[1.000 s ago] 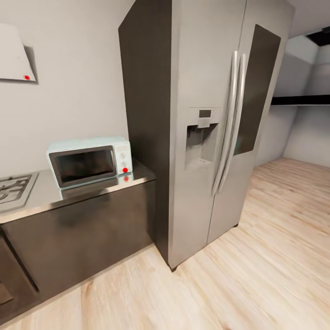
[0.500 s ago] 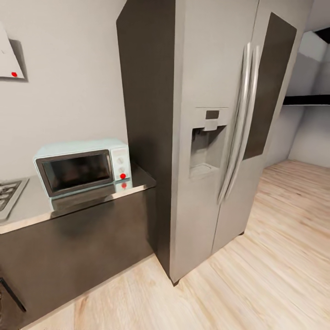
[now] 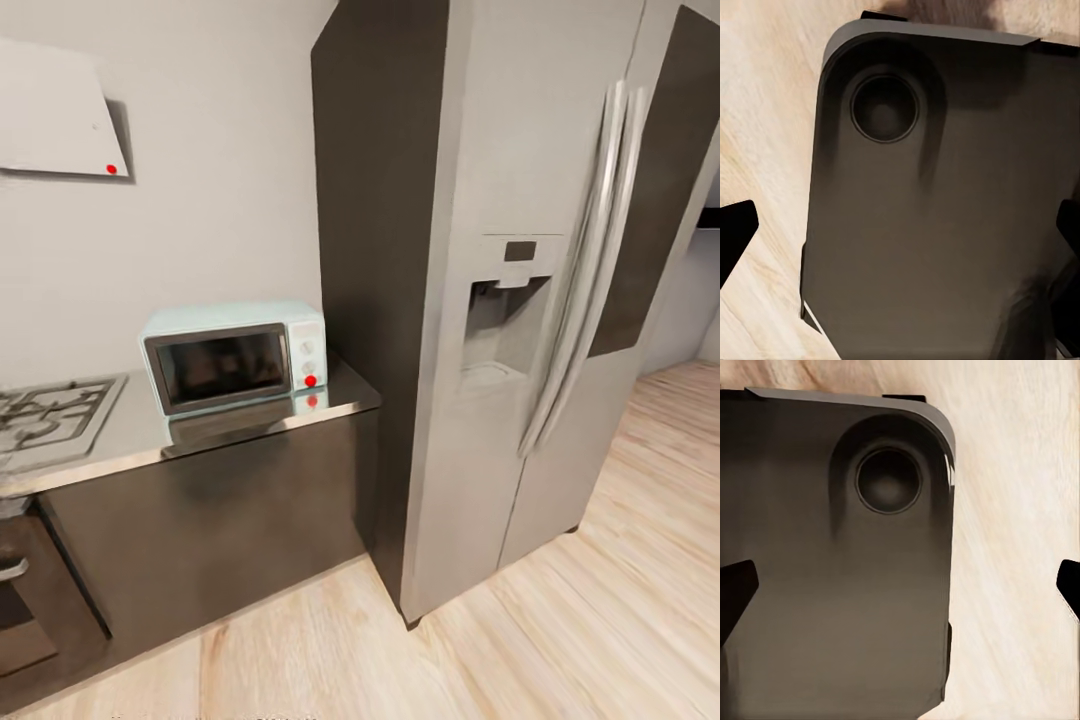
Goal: In the kitchen, take the popcorn bag from the countertop, put it into the microwave, and heat it until the popcorn is cooked so the cooked popcorn ends up inside the bag.
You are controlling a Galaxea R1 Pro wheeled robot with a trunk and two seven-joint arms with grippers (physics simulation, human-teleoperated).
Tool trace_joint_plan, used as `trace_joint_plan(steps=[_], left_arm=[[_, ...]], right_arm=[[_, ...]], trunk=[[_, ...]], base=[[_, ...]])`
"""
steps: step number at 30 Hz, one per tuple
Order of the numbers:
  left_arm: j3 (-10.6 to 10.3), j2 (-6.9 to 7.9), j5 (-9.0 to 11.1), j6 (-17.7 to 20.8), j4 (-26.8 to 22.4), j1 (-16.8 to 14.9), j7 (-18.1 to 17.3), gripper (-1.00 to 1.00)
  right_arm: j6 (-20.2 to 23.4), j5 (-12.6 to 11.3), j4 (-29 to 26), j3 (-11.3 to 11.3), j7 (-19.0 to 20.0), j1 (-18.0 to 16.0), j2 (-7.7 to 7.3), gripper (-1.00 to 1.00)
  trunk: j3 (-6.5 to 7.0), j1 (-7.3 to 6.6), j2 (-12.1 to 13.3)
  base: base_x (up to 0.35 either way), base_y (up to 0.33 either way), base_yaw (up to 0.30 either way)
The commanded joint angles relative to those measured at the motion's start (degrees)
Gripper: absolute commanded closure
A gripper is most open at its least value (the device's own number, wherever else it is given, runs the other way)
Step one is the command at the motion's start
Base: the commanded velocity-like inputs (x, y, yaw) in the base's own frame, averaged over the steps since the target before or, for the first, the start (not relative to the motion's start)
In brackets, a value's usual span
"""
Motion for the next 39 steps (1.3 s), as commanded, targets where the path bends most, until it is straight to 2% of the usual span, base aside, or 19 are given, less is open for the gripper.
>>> trace_joint_plan(steps=[1,39], left_arm=[[0.08,-0.02,0.42,-0.11,-0.03,-0.01,-0.01,-1.00],[0.08,-0.02,0.42,-0.11,-0.08,-0.01,-0.01,-1.00]], right_arm=[[-0.22,-0.03,0.03,0.07,-0.02,0.00,-0.02,-1.00],[-0.29,-0.03,0.03,0.07,-0.01,0.00,-0.09,-1.00]], trunk=[[-0.04,0.00,-0.02],[-0.56,0.00,-0.02]], base=[[0.000,0.000,0.269],[0.000,0.000,0.269]])
